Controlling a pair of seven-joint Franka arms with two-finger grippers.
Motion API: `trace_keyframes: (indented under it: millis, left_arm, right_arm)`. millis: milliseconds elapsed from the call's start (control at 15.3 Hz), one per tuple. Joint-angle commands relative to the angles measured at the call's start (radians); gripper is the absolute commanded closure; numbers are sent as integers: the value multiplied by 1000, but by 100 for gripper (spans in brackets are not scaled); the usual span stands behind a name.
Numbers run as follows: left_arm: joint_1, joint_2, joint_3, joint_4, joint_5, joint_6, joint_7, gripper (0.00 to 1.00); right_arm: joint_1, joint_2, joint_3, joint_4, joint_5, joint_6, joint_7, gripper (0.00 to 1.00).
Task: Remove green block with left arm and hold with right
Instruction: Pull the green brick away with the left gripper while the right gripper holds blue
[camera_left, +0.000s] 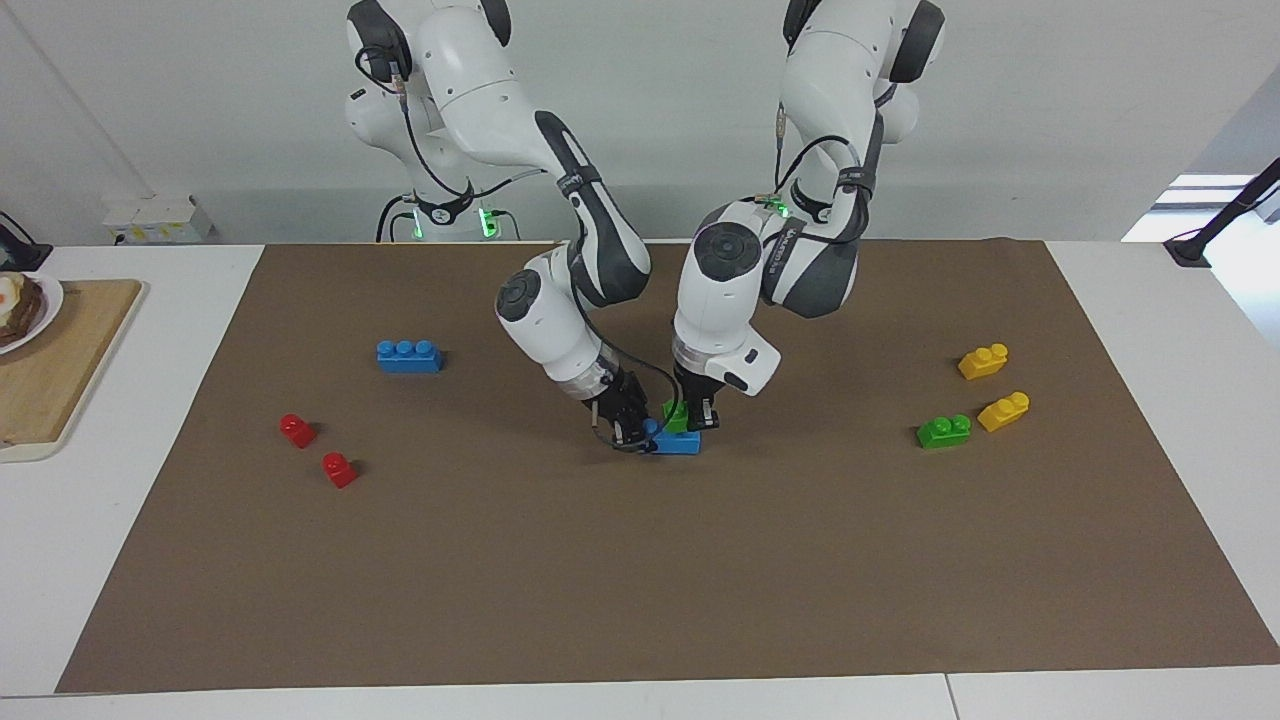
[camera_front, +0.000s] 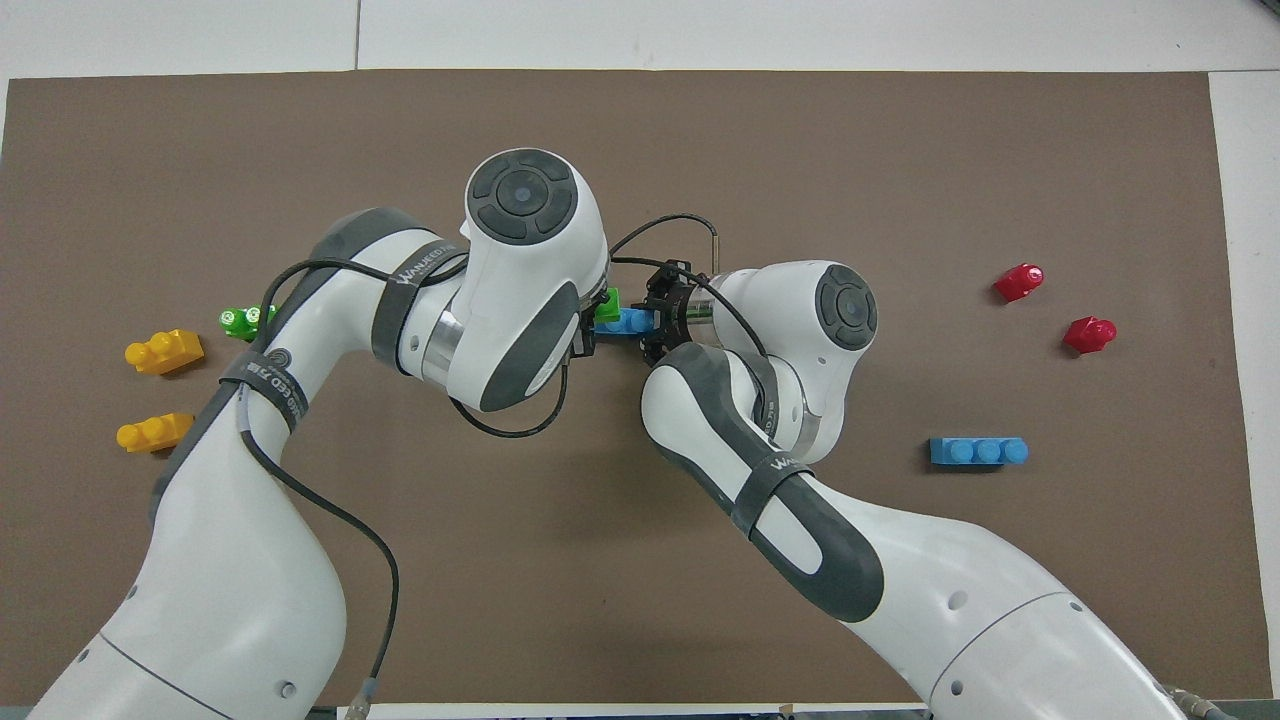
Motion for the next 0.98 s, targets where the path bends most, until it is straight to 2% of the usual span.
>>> trace_keyframes:
  millis: [0,327,524,720,916]
  left_arm:
    - [70,-88,-6,-25,-53,-88,144,100]
    - [140,-149,-3,-57,-53,-195,400,100]
    - [189,-221,-3,-162,-54,-192,591,100]
    - [234,-325,-3,-300,-54,-179,788,100]
    - [286,-394,-3,-372,-54,-179,1012,100]
  right_arm:
    - [8,17,2,-8,28,42,-11,100]
    - [-12,13,2,23,26,15,-6,100]
    - [-52,20,-2,101,10,-78,-11,100]
    - [-130,18,-2,168,-33,-189,-15,100]
    - [-202,10,-2,207,-81,-263,-23,100]
